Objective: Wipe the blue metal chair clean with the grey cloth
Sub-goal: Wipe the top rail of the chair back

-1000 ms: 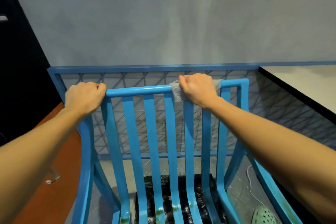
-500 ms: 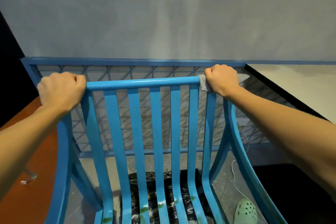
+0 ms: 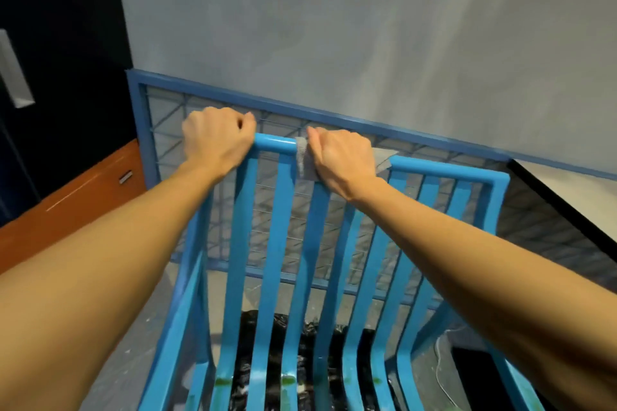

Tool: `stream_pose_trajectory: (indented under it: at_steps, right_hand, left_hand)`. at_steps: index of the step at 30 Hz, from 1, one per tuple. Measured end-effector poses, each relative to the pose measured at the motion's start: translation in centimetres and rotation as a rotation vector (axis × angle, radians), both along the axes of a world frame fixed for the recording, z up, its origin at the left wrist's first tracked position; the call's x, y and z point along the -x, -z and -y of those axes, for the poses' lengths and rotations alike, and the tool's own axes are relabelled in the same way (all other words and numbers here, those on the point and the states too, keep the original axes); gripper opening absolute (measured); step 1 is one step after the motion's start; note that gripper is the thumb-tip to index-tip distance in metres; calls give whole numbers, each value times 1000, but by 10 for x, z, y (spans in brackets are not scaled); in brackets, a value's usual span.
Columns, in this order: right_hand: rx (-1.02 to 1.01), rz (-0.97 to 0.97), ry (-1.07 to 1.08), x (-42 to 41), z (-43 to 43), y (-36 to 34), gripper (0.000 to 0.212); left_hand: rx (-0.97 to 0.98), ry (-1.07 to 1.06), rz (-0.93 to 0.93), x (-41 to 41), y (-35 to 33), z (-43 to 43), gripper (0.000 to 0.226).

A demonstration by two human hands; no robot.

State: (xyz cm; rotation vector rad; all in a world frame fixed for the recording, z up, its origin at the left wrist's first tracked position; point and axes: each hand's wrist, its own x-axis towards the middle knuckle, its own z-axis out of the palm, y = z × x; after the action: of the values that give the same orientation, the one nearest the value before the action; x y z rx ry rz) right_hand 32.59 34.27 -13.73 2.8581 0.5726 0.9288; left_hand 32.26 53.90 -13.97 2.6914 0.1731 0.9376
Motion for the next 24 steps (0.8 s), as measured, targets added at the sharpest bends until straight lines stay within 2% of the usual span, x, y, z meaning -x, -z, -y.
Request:
stream_pose_trajectory:
  at_steps: [2, 5, 7, 9, 15, 19, 24]
  right_hand:
    - [-34, 25, -100, 1, -39, 2, 36]
    - [-23, 6, -197, -3, -91, 7, 32]
    - [-9, -25, -254, -2, -110, 8, 42]
    - [-12, -27, -305, 0, -113, 6, 41]
    - [17, -60, -423, 2, -94, -2, 34]
    - [2, -33, -327, -1, -67, 2, 35]
    - [-100, -7, -208, -2, 27, 7, 35]
  left_hand:
    - [29, 40, -9, -1, -1, -3, 55]
    - [201, 88, -72, -4, -9, -7, 61]
    - [345, 95, -152, -9, -13, -14, 66]
    - [406, 104, -223, -10, -15, -17, 70]
    - [248, 100, -294, 2, -17, -14, 72]
    - [52, 84, -333, -4, -12, -24, 66]
    - [-91, 42, -295, -6, -5, -25, 49]
